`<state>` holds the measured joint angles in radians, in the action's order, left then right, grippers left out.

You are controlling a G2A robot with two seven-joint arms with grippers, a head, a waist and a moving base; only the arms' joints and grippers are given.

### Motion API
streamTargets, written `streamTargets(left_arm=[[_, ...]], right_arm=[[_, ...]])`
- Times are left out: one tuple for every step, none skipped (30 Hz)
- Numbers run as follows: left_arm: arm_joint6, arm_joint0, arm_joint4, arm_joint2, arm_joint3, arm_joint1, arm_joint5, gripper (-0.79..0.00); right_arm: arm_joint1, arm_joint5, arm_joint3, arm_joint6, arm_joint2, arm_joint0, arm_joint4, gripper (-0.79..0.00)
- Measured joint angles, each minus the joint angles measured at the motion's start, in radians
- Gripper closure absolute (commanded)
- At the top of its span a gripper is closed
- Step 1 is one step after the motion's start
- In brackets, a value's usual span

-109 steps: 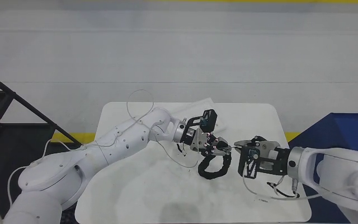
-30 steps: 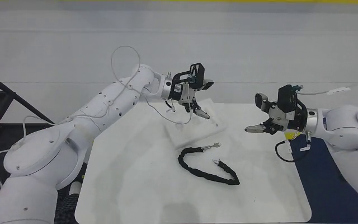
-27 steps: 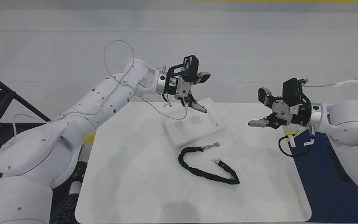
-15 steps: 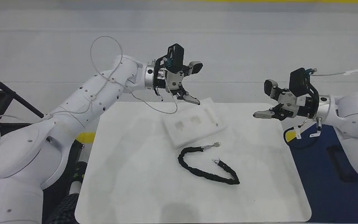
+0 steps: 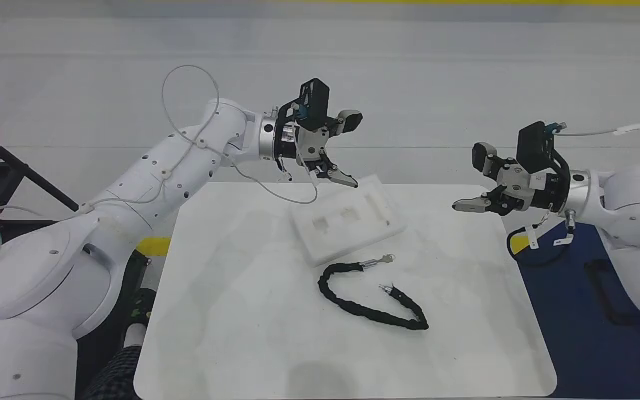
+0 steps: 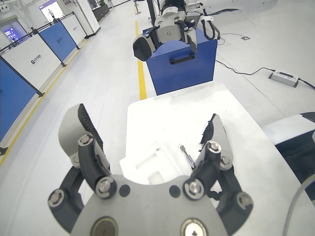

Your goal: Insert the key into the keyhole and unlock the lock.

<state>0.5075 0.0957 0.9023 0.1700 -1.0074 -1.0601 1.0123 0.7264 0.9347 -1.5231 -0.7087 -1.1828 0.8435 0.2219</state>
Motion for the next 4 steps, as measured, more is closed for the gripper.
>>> streamTargets(left_arm=[[0.000,0.000,0.000,0.000,0.000,0.000,0.000,-0.785],[0.000,0.000,0.000,0.000,0.000,0.000,0.000,-0.785],[0.000,0.000,0.000,0.000,0.000,0.000,0.000,-0.785],[0.000,0.000,0.000,0.000,0.000,0.000,0.000,-0.785]], right_arm=[[0.000,0.000,0.000,0.000,0.000,0.000,0.000,-0.785],[0.000,0.000,0.000,0.000,0.000,0.000,0.000,-0.785],[0.000,0.000,0.000,0.000,0.000,0.000,0.000,-0.785],[0.000,0.000,0.000,0.000,0.000,0.000,0.000,-0.785]])
